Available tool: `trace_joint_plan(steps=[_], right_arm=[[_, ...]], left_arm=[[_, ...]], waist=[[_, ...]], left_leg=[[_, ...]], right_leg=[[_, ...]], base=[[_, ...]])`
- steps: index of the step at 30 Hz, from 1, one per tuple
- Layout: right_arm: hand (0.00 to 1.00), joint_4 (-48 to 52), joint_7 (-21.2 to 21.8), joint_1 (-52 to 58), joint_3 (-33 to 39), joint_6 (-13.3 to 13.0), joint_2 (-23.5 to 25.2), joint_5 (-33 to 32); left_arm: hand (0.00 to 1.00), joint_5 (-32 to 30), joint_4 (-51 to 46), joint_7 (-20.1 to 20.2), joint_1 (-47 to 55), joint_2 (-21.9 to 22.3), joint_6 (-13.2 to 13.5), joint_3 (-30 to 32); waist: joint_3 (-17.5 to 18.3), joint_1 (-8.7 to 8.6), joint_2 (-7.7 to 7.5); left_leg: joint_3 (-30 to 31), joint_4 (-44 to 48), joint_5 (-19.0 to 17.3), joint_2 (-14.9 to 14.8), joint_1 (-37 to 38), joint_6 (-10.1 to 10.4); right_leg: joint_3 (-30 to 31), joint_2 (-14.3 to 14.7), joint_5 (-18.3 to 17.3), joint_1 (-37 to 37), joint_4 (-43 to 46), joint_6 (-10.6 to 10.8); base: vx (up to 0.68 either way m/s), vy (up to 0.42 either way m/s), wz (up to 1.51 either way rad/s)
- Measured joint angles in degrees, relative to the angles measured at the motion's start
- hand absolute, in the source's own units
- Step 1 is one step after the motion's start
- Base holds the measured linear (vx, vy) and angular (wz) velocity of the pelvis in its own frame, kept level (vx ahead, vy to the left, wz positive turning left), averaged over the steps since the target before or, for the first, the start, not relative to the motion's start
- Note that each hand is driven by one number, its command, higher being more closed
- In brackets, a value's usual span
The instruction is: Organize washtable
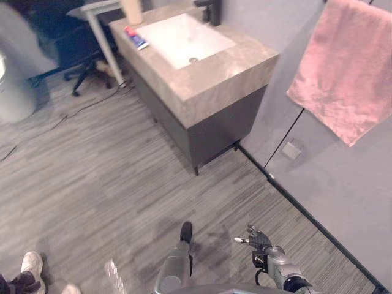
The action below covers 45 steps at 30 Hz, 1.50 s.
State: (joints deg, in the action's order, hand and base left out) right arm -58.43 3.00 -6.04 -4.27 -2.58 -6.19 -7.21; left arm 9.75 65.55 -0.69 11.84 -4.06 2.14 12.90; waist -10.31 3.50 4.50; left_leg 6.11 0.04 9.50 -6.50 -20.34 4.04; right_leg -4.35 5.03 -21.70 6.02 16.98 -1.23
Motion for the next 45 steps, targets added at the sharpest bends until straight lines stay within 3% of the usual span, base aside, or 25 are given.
trace_joint_plan(steps=[1, 3, 6, 8, 9, 10, 12, 13, 15, 17, 19, 23, 32, 34, 36, 37, 38, 39, 40, 41, 42, 43, 44, 45], right_arm=[[0.00, -0.46, -0.06, 0.37, 0.02, 0.09, 0.02, 0.30], [0.00, -2.09, -0.21, 1.25, 0.07, 0.28, 0.10, 2.36], [0.00, -3.19, -0.58, 1.31, 0.80, 0.53, -0.85, 3.81], [0.00, -4.68, -0.58, 1.39, 1.84, 0.60, -1.16, 4.00], [0.00, -5.35, -0.57, 2.25, 3.55, 0.74, -1.11, 4.01], [0.00, -5.33, -0.56, 3.36, 5.54, 0.74, -0.85, 4.41], [0.00, -5.34, -0.65, 4.47, 9.53, 0.75, -0.81, 4.55], [0.00, -5.36, -0.65, 4.91, 11.67, 0.74, -0.84, 4.71], [0.00, -6.78, -0.82, 5.46, 15.87, 0.74, 0.35, 6.46], [0.00, -7.55, -0.98, 6.16, 18.98, 1.43, 1.65, 7.35], [0.00, -7.48, -1.41, 6.59, 20.98, 1.88, 2.27, 8.24], [0.00, -7.41, -1.76, 6.81, 22.45, 1.95, 2.73, 8.33], [0.00, -9.17, -1.78, 5.17, 21.56, 1.88, 2.70, 8.34], [0.00, -9.15, -1.83, 5.23, 21.60, 1.86, 2.80, 8.30], [0.00, -9.09, -2.05, 6.02, 21.66, 1.84, 3.02, 8.10], [0.00, -8.95, -2.12, 6.32, 21.69, 1.63, 3.15, 7.74], [0.00, -8.01, -1.98, 6.22, 21.81, 0.99, 3.23, 6.15], [0.00, -7.25, -2.09, 6.21, 21.88, 0.41, 3.21, 5.94], [0.00, -6.89, -2.45, 5.56, 21.89, -0.09, 2.87, 5.77], [0.00, -6.93, -2.34, 5.50, 21.83, -0.22, 2.84, 5.35], [0.00, -6.92, -2.28, 5.51, 22.14, -0.56, 2.80, 4.17], [0.00, -6.90, -2.05, 5.28, 23.58, -0.98, 2.75, 2.93], [0.00, -7.22, -1.96, 5.63, 25.61, -0.90, 2.66, 2.07], [0.00, -7.61, -1.96, 6.06, 27.10, -0.84, 2.67, 2.05]], left_arm=[[0.00, 0.46, -0.62, -0.12, -0.86, 0.53, 0.28, 0.08], [0.00, 0.37, -0.99, -0.25, -0.17, 0.45, 0.38, 0.24], [0.00, -0.27, -1.05, -1.02, -0.22, 0.75, 0.35, 0.22], [0.00, -1.37, -0.99, -1.16, -0.21, 0.81, 0.30, 0.72], [0.00, -1.77, -0.97, -1.16, -0.43, 0.56, 0.29, 0.82], [0.00, -1.77, -0.81, -1.50, -0.72, 0.49, 0.19, 1.41], [0.00, -1.78, -0.98, -1.79, -1.02, 0.44, 0.23, 2.73], [0.00, -1.78, -1.06, -1.68, -1.61, 0.51, 0.27, 2.67], [0.00, -1.81, -1.59, -1.53, -3.08, -1.02, 0.38, 1.55], [0.00, -1.82, -2.75, -1.26, -3.38, -2.77, 0.45, -0.69], [0.00, -1.79, -2.67, -1.05, -3.32, -3.10, 0.57, -1.70], [0.00, -1.83, -2.54, -0.94, -3.37, -2.73, 0.84, -2.13], [0.00, -1.79, -0.43, -1.03, -3.74, -2.61, 0.94, -2.21], [0.00, -1.77, -0.44, -1.03, -3.76, -2.92, 0.96, -2.18], [0.00, -1.81, -0.69, 2.59, -3.70, -4.04, 0.84, -4.00], [0.00, -1.76, -1.35, 3.01, -3.52, -4.13, 0.99, -4.43], [0.00, -1.58, -2.01, 2.63, -3.13, -4.55, 1.15, -4.20], [0.00, -1.37, -2.01, 2.18, -3.32, -4.23, 1.42, -4.11], [0.00, -0.89, -1.94, 0.82, -4.13, -3.73, 1.64, -3.32], [0.00, -0.08, -0.67, -0.40, -4.91, -3.63, 1.20, -2.44], [0.00, 0.13, -0.08, -0.65, -5.32, -3.50, 1.00, -1.97], [0.00, 0.09, 0.86, -0.86, -6.00, -3.63, 0.83, -1.60], [0.00, -0.15, 1.75, -0.82, -6.76, -4.03, 0.67, -1.00], [0.00, -0.15, 1.86, -0.83, -7.30, -4.15, 0.48, -0.60]], waist=[[-0.91, 0.11, -0.33], [-1.49, 0.30, -2.10], [-0.74, -0.30, -2.46], [-0.73, -0.48, -2.45], [-0.67, -0.76, -2.53], [-0.67, -1.28, -2.52], [-0.42, -2.00, -2.38], [0.24, -2.48, -1.70], [1.95, -3.03, -3.51], [3.18, -3.15, -5.50], [3.62, -3.12, -6.05], [4.58, -3.05, -5.87], [5.15, -2.79, -5.56], [4.93, -2.80, -6.09], [5.68, -2.84, -7.69], [5.23, -2.77, -8.00], [4.60, -2.77, -8.15], [4.25, -2.87, -7.93], [2.91, -2.89, -7.23], [2.73, -2.94, -7.28], [2.52, -3.18, -7.17], [1.82, -3.74, -7.16], [1.45, -4.68, -7.70], [1.17, -5.06, -8.08]], left_leg=[[-3.40, -0.27, -2.99, -0.63, 0.07, 0.21], [-12.80, 1.78, -2.05, 0.23, 1.97, -0.95], [-15.35, 11.22, -3.29, 1.33, 3.12, -1.80], [-15.21, 16.88, -7.30, 1.05, 6.36, -1.70], [-15.48, 18.25, -11.70, 0.88, 9.65, -1.34], [-16.47, 18.30, -14.64, 0.42, 12.96, -0.59], [-18.01, 12.55, -15.86, -0.04, 17.64, 0.38], [-18.17, 7.29, -15.26, 0.09, 19.39, 1.32], [-16.38, -0.44, -11.49, 2.27, 21.06, 0.69], [-15.16, -2.92, -9.93, 4.17, 21.18, -0.85], [-15.06, -4.06, -9.45, 5.52, 22.33, -1.59], [-14.97, -5.44, -8.86, 7.95, 23.21, -3.05], [-11.48, -6.08, -8.38, 9.65, 22.53, -4.25], [-9.93, -6.06, -9.32, 10.48, 21.90, -5.50], [-9.11, -5.12, -10.60, 12.30, 22.27, -6.78], [-8.55, -3.47, -11.69, 12.40, 22.55, -7.24], [-6.63, -0.66, -13.74, 12.02, 22.23, -7.71], [-5.77, 0.66, -14.73, 11.69, 22.54, -8.07], [-5.09, 2.41, -16.48, 10.10, 24.22, -8.85], [-4.65, 3.19, -18.27, 8.45, 24.72, -8.26], [-4.30, 3.15, -18.88, 7.68, 25.07, -7.76], [-4.06, 2.07, -19.55, 6.30, 25.84, -6.82], [-3.47, 0.65, -19.90, 5.93, 27.10, -6.26], [-2.81, 0.05, -20.10, 5.96, 27.74, -5.92]], right_leg=[[-2.63, -0.48, 0.90, 0.10, -0.27, -1.36], [-6.57, -3.65, 2.47, -1.04, -0.48, -2.71], [-9.04, -6.73, 6.43, -4.21, -3.46, -2.11], [-10.18, -7.71, 9.72, -5.18, -6.28, -1.63], [-11.99, -8.53, 11.41, -5.13, -7.68, -1.31], [-13.81, -9.21, 12.19, -5.16, -8.28, -0.68], [-16.34, -9.95, 12.99, -5.17, -8.57, 0.56], [-17.67, -9.84, 13.51, -5.20, -8.96, 1.37], [-19.66, -10.74, 15.63, -5.39, -11.20, 2.86], [-20.57, -12.04, 16.65, -5.26, -12.45, 4.10], [-20.54, -13.24, 17.18, -4.61, -12.53, 4.97], [-20.15, -14.86, 18.62, -3.84, -13.85, 6.86], [-22.76, -15.63, 18.61, -2.55, -15.35, 7.56], [-25.02, -17.62, 15.60, -2.76, -12.24, 9.04], [-27.14, -21.72, 11.29, -3.74, -4.36, 12.80], [-26.23, -23.45, 11.26, -4.80, 2.29, 12.54], [-22.21, -25.25, 12.58, -9.68, 15.23, 8.11], [-19.80, -25.80, 14.68, -12.63, 22.27, 5.41], [-14.57, -24.95, 13.38, -17.76, 30.75, 4.21], [-12.87, -22.21, 9.91, -21.73, 30.46, 4.03], [-13.05, -20.90, 9.71, -23.20, 28.20, 4.01], [-14.46, -18.42, 10.82, -25.10, 18.93, 5.70], [-15.47, -17.54, 14.35, -25.29, 6.25, 6.79], [-15.27, -17.60, 16.58, -25.34, 0.71, 7.38]], base=[[-0.36, -0.082, 1.07], [-0.41, -0.022, 0.83], [-0.28, 0.067, 0.71], [0.17, 0.016, 0.48], [0.35, 0.004, 0.67], [0.33, 0.035, 0.73], [0.16, 0.139, 0.76], [0.07, 0.266, 0.89], [0.01, 0.257, 0.71], [0.02, 0.200, 0.38], [0.04, 0.182, 0.07], [0.02, 0.155, 0.03], [0.00, 0.042, 0.19], [0.05, 0.045, 0.61], [0.15, 0.041, 0.74], [0.10, 0.041, 0.60], [0.05, 0.047, 0.58], [-0.08, 0.066, 0.51], [-0.19, 0.027, 0.27], [-0.27, 0.009, 0.15], [-0.39, 0.010, 0.07], [-0.44, 0.036, 0.24], [-0.42, 0.045, 0.39], [-0.26, -0.001, 0.71]])
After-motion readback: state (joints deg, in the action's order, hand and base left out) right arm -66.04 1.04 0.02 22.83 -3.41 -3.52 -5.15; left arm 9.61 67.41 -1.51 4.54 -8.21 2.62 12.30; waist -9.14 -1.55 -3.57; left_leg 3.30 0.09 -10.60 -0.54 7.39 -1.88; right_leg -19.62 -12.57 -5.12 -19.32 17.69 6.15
